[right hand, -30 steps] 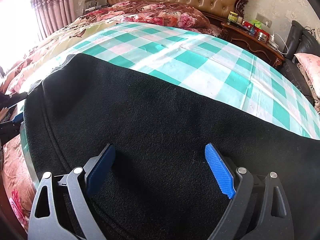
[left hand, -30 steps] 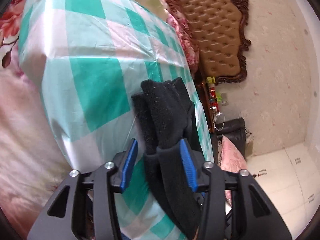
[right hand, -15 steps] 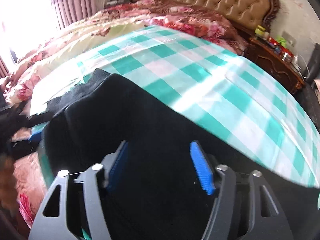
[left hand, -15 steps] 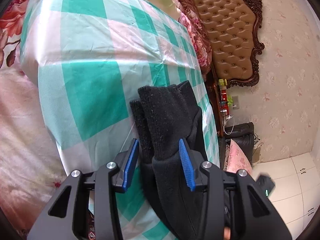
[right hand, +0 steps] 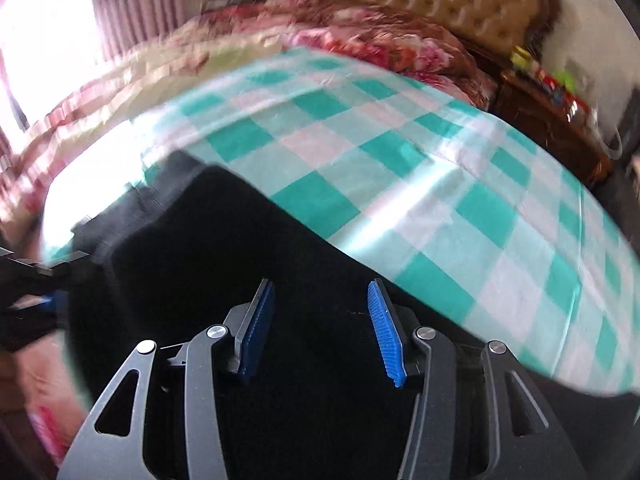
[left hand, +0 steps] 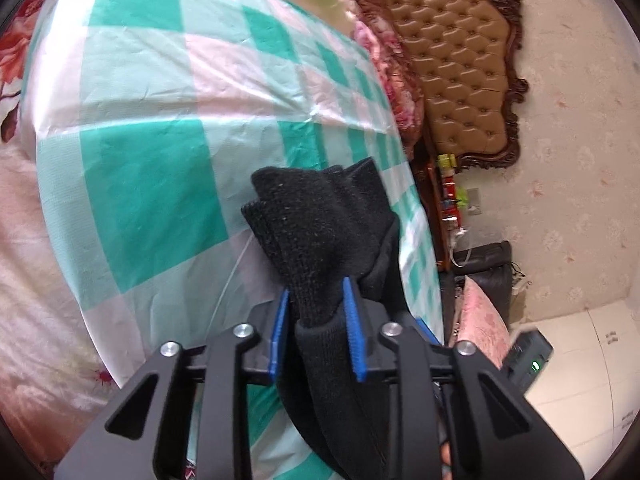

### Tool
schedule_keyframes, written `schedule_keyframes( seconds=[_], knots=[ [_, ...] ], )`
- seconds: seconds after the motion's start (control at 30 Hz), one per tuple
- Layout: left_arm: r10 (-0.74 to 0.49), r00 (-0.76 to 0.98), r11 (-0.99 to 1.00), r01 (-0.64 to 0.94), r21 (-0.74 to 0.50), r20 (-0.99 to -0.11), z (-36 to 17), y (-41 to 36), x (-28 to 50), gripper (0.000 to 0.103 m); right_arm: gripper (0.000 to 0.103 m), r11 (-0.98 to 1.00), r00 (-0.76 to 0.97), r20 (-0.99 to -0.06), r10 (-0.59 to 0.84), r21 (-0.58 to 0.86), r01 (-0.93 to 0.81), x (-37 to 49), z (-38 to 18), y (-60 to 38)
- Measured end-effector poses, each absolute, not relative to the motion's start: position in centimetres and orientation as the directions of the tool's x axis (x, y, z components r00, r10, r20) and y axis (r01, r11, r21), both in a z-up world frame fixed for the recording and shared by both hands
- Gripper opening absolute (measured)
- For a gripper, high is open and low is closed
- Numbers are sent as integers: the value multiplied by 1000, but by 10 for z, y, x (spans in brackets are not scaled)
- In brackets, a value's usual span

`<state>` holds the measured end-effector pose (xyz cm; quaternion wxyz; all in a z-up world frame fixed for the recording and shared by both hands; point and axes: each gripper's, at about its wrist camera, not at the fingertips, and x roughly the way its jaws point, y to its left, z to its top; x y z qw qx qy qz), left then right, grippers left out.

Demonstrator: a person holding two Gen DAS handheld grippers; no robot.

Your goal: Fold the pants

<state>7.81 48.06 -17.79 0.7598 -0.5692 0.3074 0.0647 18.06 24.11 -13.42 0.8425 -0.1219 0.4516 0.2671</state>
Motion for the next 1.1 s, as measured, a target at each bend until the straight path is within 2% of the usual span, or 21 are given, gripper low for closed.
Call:
schedule_keyframes(
  seconds=[0.13, 0.23, 0.33, 0.4, 0.43, 0.47, 0.5, 0.53, 0.57, 0.63, 0.67, 0.73, 0.8, 0.83, 0.87, 1.0, 1.1],
  knots=[
    [-214, 823, 441, -399, -804, -526, -157, 470, 72, 20, 49, 850, 398, -843, 361, 121, -513, 162, -131, 184],
    [-130, 810, 617, -385, -686, -571, -120, 444, 71, 20, 49, 859, 321, -846, 426, 267, -436, 158, -134, 131],
    [27, 798, 838, -347, -422, -602, -73, 385, 77, 20, 56, 849, 273, -818, 506, 419, -321, 161, -131, 77],
    [151, 805, 948, -282, -146, -573, -48, 315, 82, 20, 67, 825, 263, -784, 562, 505, -254, 162, -126, 45],
    [179, 810, 964, -259, -68, -558, -43, 293, 84, 20, 68, 808, 270, -762, 589, 548, -216, 161, -122, 26],
    [214, 825, 976, -204, 78, -524, -40, 247, 86, 20, 68, 798, 280, -748, 602, 571, -191, 159, -120, 12],
    [228, 832, 973, -173, 154, -506, -43, 221, 86, 20, 68, 787, 301, -730, 614, 598, -154, 156, -116, -7],
    [241, 846, 953, -114, 280, -476, -53, 176, 83, 20, 68, 781, 321, -719, 616, 612, -128, 153, -113, -23],
    [235, 857, 933, -66, 353, -459, -64, 148, 80, 16, 68, 776, 338, -712, 616, 622, -105, 148, -111, -38],
    [214, 870, 838, 70, 542, -444, -109, 82, 69, 16, 68, 764, 372, -697, 614, 642, -59, 137, -109, -70],
    [209, 869, 797, 114, 593, -448, -127, 65, 65, 16, 68, 761, 382, -694, 610, 648, -37, 132, -110, -82],
    [192, 857, 733, 199, 651, -478, -161, 39, 57, 19, 68, 756, 389, -695, 605, 654, -8, 126, -113, -97],
    [221, 875, 700, 166, 695, -432, -168, 33, 53, 30, 68, 752, 384, -697, 605, 659, 13, 120, -118, -109],
    [224, 878, 696, 161, 700, -424, -165, 34, 52, 41, 68, 745, 381, -694, 611, 667, 20, 120, -121, -113],
    [228, 879, 695, 153, 702, -418, -163, 33, 52, 47, 68, 736, 377, -688, 621, 677, 24, 119, -123, -116],
    [247, 882, 648, 158, 745, -401, -159, 34, 59, 58, 68, 693, 339, -655, 675, 720, 10, 119, -126, -110],
    [239, 869, 594, 222, 774, -433, -166, 34, 70, 59, 68, 677, 313, -639, 703, 736, -19, 119, -122, -101]
  ],
)
